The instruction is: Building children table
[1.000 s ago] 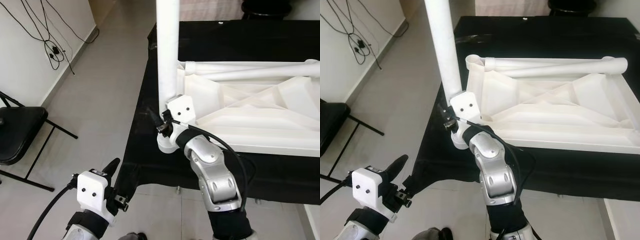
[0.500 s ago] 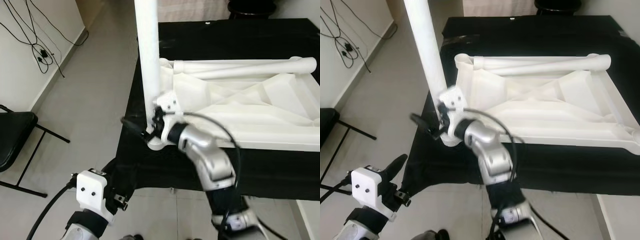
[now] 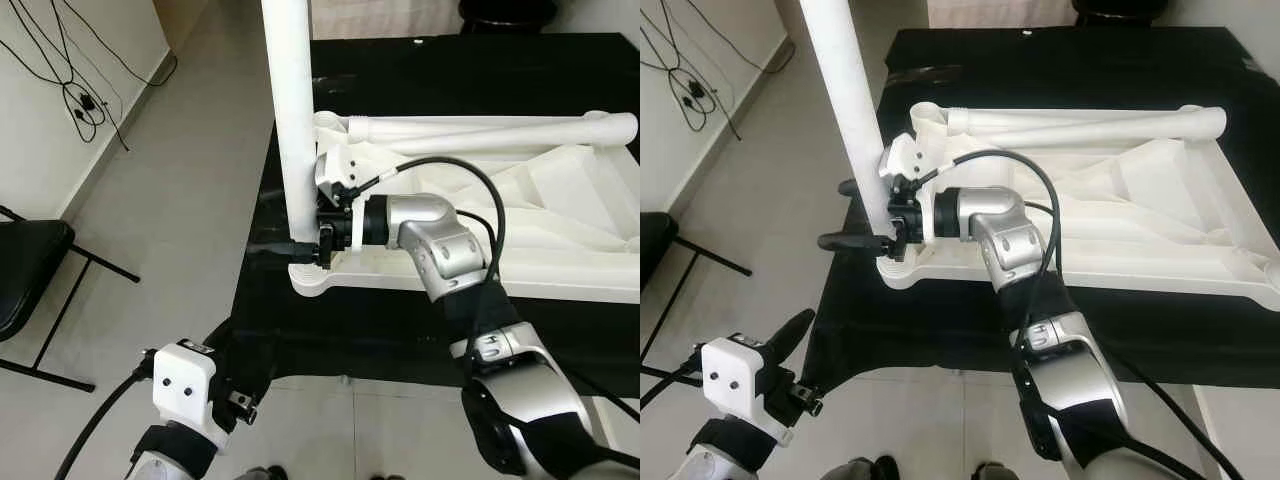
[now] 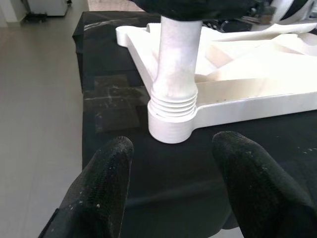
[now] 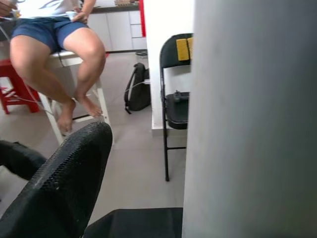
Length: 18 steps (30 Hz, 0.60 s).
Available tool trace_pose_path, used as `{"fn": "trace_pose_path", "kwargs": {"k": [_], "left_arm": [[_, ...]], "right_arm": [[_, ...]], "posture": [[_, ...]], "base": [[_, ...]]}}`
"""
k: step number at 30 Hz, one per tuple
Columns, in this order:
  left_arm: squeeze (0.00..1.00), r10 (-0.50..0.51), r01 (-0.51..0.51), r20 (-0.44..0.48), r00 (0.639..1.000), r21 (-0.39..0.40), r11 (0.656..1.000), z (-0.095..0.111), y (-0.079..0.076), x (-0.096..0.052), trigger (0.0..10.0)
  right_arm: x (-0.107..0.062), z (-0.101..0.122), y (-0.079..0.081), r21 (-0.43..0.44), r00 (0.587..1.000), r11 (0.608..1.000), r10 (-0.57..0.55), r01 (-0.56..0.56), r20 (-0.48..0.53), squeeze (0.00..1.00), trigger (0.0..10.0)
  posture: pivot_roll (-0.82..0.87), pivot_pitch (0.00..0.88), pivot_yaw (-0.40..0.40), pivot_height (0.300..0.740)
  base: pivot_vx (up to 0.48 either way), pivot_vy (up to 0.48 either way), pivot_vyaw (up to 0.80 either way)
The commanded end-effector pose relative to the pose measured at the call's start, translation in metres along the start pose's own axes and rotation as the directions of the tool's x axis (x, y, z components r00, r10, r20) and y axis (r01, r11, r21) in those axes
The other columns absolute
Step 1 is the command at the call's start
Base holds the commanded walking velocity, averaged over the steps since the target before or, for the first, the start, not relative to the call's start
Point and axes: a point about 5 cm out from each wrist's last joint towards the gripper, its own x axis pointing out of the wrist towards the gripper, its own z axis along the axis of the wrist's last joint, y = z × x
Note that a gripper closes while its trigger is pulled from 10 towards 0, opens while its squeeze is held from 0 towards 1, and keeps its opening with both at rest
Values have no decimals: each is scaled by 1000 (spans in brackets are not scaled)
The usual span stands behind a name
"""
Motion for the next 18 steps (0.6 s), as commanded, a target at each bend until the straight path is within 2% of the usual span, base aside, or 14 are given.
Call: {"fn": "trace_pose_path", "kwargs": {"k": [1, 2, 8, 14, 15, 16, 18], "left_arm": [[0, 9, -9, -14, 1000, 2, 1000, -1, -1, -3, 10000], [0, 9, -9, -13, 1000, 2, 1000, -1, -1, -2, 10000], [0, 10, -10, -13, 1000, 1, 1000, -1, -1, -2, 10000], [0, 10, -10, -11, 1000, 0, 1000, -1, -1, -2, 10000], [0, 11, -11, -11, 1000, -1, 1000, -1, -1, -2, 10000], [0, 11, -11, -11, 1000, -1, 1000, -1, -1, -2, 10000], [0, 11, -11, -11, 1000, -1, 1000, -1, -1, -2, 10000]], "right_arm": [[9, -1, 3, 2, 996, 996, 86, -86, -3, 0, 1569], [9, -2, 3, 8, 994, 994, 113, -113, -6, 0, 0], [9, -3, 2, 16, 989, 988, 151, -151, -4, 0, 0], [5, -2, -3, 8, 994, 994, 106, -107, 10, 0, 0], [2, -5, -8, -5, 1000, 1000, 8, -7, 14, 0, 0], [2, -5, -8, -5, 1000, 1000, 8, -7, 14, 0, 0], [0, -10, -10, -6, 995, 995, -100, 100, 13, 0, 0]], "posture": [[108, 219, 15, 740], [107, 220, 14, 740], [103, 220, 13, 740], [101, 220, 13, 740], [91, 218, 14, 740], [91, 218, 14, 740], [90, 218, 13, 740]], "base": [[0, 0, 0], [0, 0, 0], [0, 0, 0], [0, 0, 0], [0, 0, 0], [0, 0, 0], [0, 0, 0]]}}
